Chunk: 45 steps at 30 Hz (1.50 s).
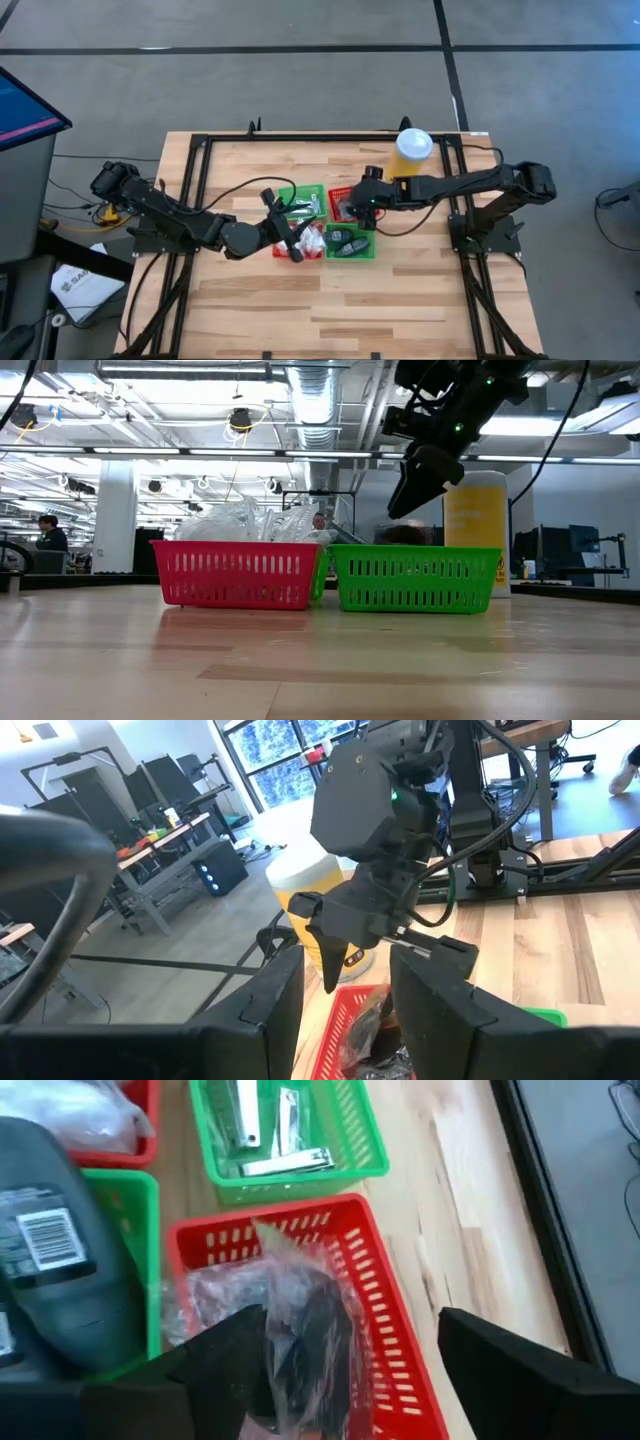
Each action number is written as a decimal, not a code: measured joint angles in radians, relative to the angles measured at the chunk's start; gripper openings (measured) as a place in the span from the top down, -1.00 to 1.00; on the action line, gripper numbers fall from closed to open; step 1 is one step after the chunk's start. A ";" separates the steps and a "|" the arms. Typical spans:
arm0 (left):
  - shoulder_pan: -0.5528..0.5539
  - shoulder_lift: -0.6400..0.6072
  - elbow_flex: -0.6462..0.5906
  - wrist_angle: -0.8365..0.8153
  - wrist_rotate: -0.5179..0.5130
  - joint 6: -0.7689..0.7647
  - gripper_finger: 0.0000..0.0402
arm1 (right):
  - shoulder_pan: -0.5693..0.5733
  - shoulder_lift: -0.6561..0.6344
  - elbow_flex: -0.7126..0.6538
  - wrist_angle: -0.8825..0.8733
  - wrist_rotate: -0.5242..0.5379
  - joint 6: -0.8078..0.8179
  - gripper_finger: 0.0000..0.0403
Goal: Pick & Place Travel size toiletries
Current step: Put the black hairbrush into the right red basket, then return to Home Position
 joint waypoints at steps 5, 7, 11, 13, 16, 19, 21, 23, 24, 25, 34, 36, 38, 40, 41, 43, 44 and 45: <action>0.000 0.000 0.000 -0.001 0.000 0.000 0.30 | 0.025 -0.012 0.034 -0.017 0.002 -0.002 -0.47; 0.000 0.000 0.000 0.000 0.000 0.000 0.30 | 0.036 -0.032 0.038 -0.028 0.001 -0.002 -0.47; 0.000 0.000 0.000 -0.001 0.000 0.001 0.30 | 0.061 -0.066 0.042 -0.023 0.000 -0.003 -0.47; 0.004 0.000 0.000 -0.005 0.000 0.002 0.30 | 0.075 -0.084 0.042 -0.014 0.000 0.015 -0.47; 0.005 -0.001 -0.019 -0.001 -0.001 0.002 0.30 | 0.100 -0.120 0.042 -0.014 -0.001 0.096 -0.47; 0.008 -0.018 -0.067 -0.014 -0.002 0.001 0.30 | 0.147 -0.157 0.042 -0.026 -0.001 0.130 -0.47; 0.008 -0.056 -0.094 -0.004 -0.007 -0.023 0.30 | 0.183 -0.186 0.041 -0.022 -0.001 0.144 -0.47; 0.001 -0.117 -0.141 -0.004 -0.009 -0.057 0.30 | 0.218 -0.221 0.019 0.005 0.000 0.153 -0.47; 0.000 -0.147 -0.166 -0.004 -0.009 -0.078 0.30 | 0.234 -0.239 0.001 0.039 0.002 0.154 -0.47; 0.000 -0.180 -0.196 -0.002 -0.006 -0.097 0.30 | 0.250 -0.266 -0.026 0.064 0.008 0.156 -0.47; 0.005 -0.505 -0.486 0.024 0.055 -0.165 0.30 | 0.315 -0.467 -0.267 0.336 0.087 0.189 -0.47; 0.005 -0.579 -0.549 0.035 0.068 -0.174 0.30 | 0.315 -0.510 -0.307 0.369 0.090 0.185 -0.47; 0.013 -0.645 -0.606 0.054 0.123 -0.180 0.30 | 0.305 -0.549 -0.340 0.384 0.090 0.185 -0.47; 0.028 -0.702 -0.656 0.069 0.163 -0.180 0.30 | 0.283 -0.588 -0.377 0.400 0.089 0.189 -0.47; 0.038 -0.728 -0.679 0.083 0.172 -0.180 0.30 | 0.274 -0.607 -0.396 0.409 0.089 0.189 -0.47; 0.057 -0.780 -0.720 0.106 0.194 -0.179 0.30 | 0.259 -0.641 -0.427 0.422 0.090 0.192 -0.47; 0.064 -0.800 -0.736 0.117 0.214 -0.179 0.30 | 0.252 -0.661 -0.445 0.426 0.090 0.197 -0.47; 0.071 -0.821 -0.750 0.119 0.231 -0.176 0.30 | 0.247 -0.679 -0.461 0.435 0.088 0.197 -0.47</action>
